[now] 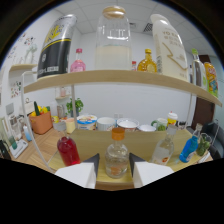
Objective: Make me a cup of Mount Fuji.
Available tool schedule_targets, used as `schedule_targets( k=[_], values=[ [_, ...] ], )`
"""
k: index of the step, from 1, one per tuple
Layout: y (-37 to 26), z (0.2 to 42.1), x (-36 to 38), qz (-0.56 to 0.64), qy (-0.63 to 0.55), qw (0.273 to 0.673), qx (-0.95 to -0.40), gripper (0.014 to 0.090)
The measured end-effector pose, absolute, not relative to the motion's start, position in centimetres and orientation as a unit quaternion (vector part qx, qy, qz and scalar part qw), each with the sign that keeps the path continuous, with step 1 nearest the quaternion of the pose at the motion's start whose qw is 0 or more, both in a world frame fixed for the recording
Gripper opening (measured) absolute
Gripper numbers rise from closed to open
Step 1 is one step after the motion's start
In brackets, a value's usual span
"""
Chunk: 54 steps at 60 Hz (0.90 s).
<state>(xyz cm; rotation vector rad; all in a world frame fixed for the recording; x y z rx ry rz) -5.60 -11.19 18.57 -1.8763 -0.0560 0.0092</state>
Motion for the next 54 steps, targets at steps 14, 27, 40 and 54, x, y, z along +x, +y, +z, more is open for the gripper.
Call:
schedule_targets(
  k=[14,27,40,54],
  values=[
    [-10.8,18.4,-5.4,0.012,-0.012,0.595,-0.803,0.0359],
    [-12.5,20.0,-5.3,0.006,-0.021,0.612,-0.791,0.035],
    [-17.8,20.6,-6.5,0.022,-0.023,0.619,-0.785,0.035],
    [-22.8,15.3,-6.5,0.057,0.027,0.577,-0.814,0.0348]
  ],
)
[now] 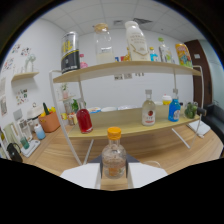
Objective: Make me a cup of Mount Fuji.
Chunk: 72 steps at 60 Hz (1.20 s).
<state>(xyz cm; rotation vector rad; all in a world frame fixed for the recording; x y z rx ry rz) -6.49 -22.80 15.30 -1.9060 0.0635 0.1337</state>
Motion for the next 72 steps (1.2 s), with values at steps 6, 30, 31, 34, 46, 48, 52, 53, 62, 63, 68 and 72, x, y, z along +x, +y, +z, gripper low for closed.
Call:
schedule_targets(
  k=[6,30,31,34,46,48,52,53,62,63,68,72],
  values=[
    [-23.5,13.5,-6.8,0.142,0.107,0.546,-0.819,0.0349],
    [-21.4,13.1,-5.8,0.477,0.438,0.407,-0.644,0.0347],
    [-21.2,13.2,-5.8,0.49,0.448,0.399,-0.632,0.0347],
    [-21.1,13.5,-5.6,0.525,0.476,0.375,-0.597,0.0347],
    [-20.7,13.6,-5.5,0.605,0.534,0.309,-0.503,0.0349],
    [-20.8,13.5,-5.4,0.609,0.534,0.308,-0.499,0.0348],
    [-20.8,13.5,-5.4,0.605,0.531,0.315,-0.503,0.0346],
    [-20.8,13.6,-5.4,0.605,0.53,0.315,-0.504,0.0347],
    [-21.1,14.4,-5.6,0.579,0.509,0.339,-0.538,0.0347],
    [-21.1,14.9,-5.6,0.57,0.502,0.351,-0.547,0.0349],
    [-21.5,17.2,-5.7,0.497,0.438,0.43,-0.613,0.035],
    [-21.7,19.9,-6.5,0.433,0.361,0.497,-0.659,0.0351]
  ],
)
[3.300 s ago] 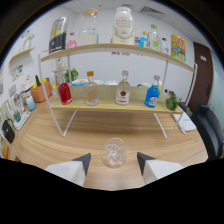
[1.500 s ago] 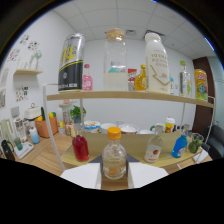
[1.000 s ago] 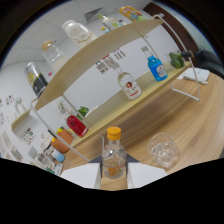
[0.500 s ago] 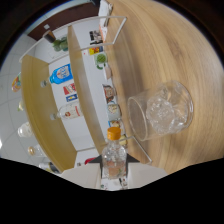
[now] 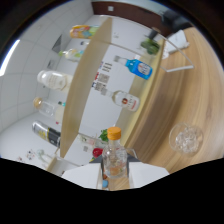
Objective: Make me a cup of Mount Fuji.
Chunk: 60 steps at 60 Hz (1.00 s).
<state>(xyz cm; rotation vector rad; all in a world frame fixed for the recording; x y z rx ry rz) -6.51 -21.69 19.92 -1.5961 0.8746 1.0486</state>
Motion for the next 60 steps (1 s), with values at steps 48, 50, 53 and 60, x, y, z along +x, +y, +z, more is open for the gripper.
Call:
schedule_targets(
  k=[48,50,53,60],
  values=[
    [-20.2,2.8,-19.5,0.034,-0.021,0.491,-0.87,0.0349],
    [-20.2,2.4,-19.8,0.031,-0.021,0.488,-0.872,0.0349],
    [-20.1,2.3,-20.0,0.035,-0.018,0.485,-0.874,0.035],
    [-20.3,1.2,-20.1,0.036,-0.013,0.457,-0.889,0.0354]
  ],
)
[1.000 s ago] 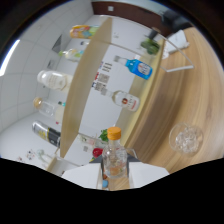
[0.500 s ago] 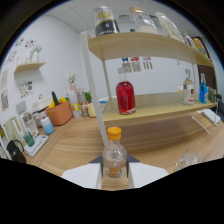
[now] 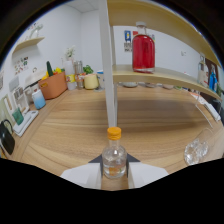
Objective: Make me a cup of Mount Fuji.
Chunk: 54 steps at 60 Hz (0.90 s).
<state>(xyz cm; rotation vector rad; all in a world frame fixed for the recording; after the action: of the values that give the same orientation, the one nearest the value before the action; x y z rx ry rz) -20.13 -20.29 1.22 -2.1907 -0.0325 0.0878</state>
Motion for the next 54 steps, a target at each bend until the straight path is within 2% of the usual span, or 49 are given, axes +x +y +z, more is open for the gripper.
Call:
schedule_targets(
  k=[16,23,26,27,29,45,54],
  values=[
    [-21.3,1.1,-20.3,0.035,-0.019,0.455,-0.89,0.0386],
    [-22.5,1.2,-20.9,0.052,-0.032,0.444,-0.894,0.0603],
    [-23.1,1.6,-21.0,0.062,-0.037,0.441,-0.895,0.0837],
    [-23.3,1.9,-20.9,0.063,-0.038,0.442,-0.894,0.0869],
    [-23.7,2.6,-20.8,0.065,-0.044,0.446,-0.891,0.0839],
    [-27.9,11.6,-14.8,0.051,-0.061,0.523,-0.849,0.0861],
    [-30.0,12.1,-6.8,0.015,-0.042,0.532,-0.846,0.0862]
  ],
)
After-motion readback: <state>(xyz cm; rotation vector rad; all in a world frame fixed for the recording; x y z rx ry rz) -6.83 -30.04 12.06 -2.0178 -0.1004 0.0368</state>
